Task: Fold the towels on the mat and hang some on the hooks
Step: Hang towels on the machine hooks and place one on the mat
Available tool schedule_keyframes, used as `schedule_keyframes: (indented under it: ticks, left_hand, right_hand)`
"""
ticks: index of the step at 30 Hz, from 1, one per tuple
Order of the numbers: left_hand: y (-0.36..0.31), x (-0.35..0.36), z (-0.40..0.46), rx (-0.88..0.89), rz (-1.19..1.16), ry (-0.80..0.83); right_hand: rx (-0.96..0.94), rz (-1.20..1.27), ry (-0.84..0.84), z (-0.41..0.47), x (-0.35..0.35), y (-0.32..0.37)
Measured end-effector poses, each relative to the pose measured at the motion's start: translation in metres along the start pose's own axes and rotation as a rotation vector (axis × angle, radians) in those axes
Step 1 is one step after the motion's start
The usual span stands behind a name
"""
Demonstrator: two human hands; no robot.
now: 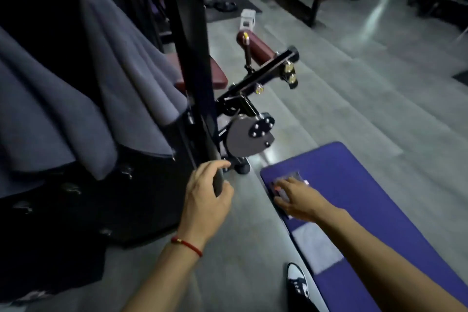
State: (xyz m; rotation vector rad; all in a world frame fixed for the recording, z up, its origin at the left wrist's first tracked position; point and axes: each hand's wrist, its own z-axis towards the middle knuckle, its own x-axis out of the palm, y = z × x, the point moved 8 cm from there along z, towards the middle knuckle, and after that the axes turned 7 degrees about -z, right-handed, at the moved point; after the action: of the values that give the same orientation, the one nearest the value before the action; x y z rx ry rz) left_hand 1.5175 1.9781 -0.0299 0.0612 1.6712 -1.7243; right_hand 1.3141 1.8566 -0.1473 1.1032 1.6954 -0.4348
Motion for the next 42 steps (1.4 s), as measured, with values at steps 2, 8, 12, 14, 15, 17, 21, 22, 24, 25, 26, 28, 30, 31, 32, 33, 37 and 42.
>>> schedule_keyframes:
  ticks: [2, 8, 12, 14, 15, 17, 21, 22, 24, 25, 26, 28, 30, 31, 32, 33, 37, 42]
  left_hand:
    - [0.008, 0.043, 0.001, -0.073, 0.054, 0.088]
    - [0.057, 0.217, 0.005, -0.254, 0.231, 0.370]
    - [0.123, 0.333, 0.006, -0.412, 0.258, 0.471]
    - [0.166, 0.387, 0.007, -0.446, 0.265, 0.490]
    - [0.189, 0.411, 0.008, -0.448, 0.266, 0.486]
    - [0.236, 0.459, 0.007, -0.431, 0.256, 0.487]
    - [0.328, 0.550, -0.006, -0.344, 0.336, 0.567]
    - [0.351, 0.573, -0.013, -0.299, 0.374, 0.601]
    - [0.393, 0.614, -0.029, -0.220, 0.425, 0.660]
    - [0.416, 0.631, -0.037, -0.192, 0.452, 0.678]
    - [0.437, 0.646, -0.044, -0.164, 0.485, 0.689]
    - [0.472, 0.668, -0.054, -0.119, 0.551, 0.706]
    - [0.503, 0.685, -0.063, -0.131, 0.566, 0.732]
    - [0.518, 0.692, -0.067, -0.157, 0.558, 0.747]
    - [0.530, 0.697, -0.070, -0.184, 0.550, 0.758]
    - [0.540, 0.700, -0.073, -0.211, 0.539, 0.766]
    - [0.555, 0.700, -0.072, -0.277, 0.493, 0.752]
    - [0.523, 0.692, -0.060, -0.227, 0.448, 0.728]
  right_hand:
    - [0.065, 0.039, 0.092, 0.003, 0.041, -0.053]
    - [0.253, 0.189, 0.370, 0.013, 0.179, -0.205]
    - [0.332, 0.172, 0.511, 0.033, 0.276, -0.288]
    - [0.352, 0.157, 0.570, 0.050, 0.330, -0.323]
    - [0.346, 0.141, 0.596, 0.061, 0.358, -0.338]
    - [0.338, 0.110, 0.617, 0.087, 0.411, -0.364]
    - [0.299, 0.020, 0.560, 0.146, 0.500, -0.403]
    - [0.276, -0.008, 0.548, 0.163, 0.522, -0.409]
    - [0.215, -0.064, 0.525, 0.196, 0.563, -0.419]
    - [0.185, -0.087, 0.512, 0.214, 0.584, -0.423]
    - [0.160, -0.103, 0.496, 0.231, 0.601, -0.425]
    - [0.113, -0.143, 0.435, 0.263, 0.627, -0.427]
    - [0.062, -0.191, 0.382, 0.286, 0.648, -0.424]
    - [0.036, -0.213, 0.370, 0.294, 0.658, -0.422]
    - [0.014, -0.236, 0.362, 0.298, 0.666, -0.419]
    - [0.003, -0.261, 0.352, 0.301, 0.674, -0.419]
    - [0.019, -0.327, 0.260, 0.308, 0.678, -0.427]
    - [-0.007, -0.281, 0.314, 0.298, 0.657, -0.437]
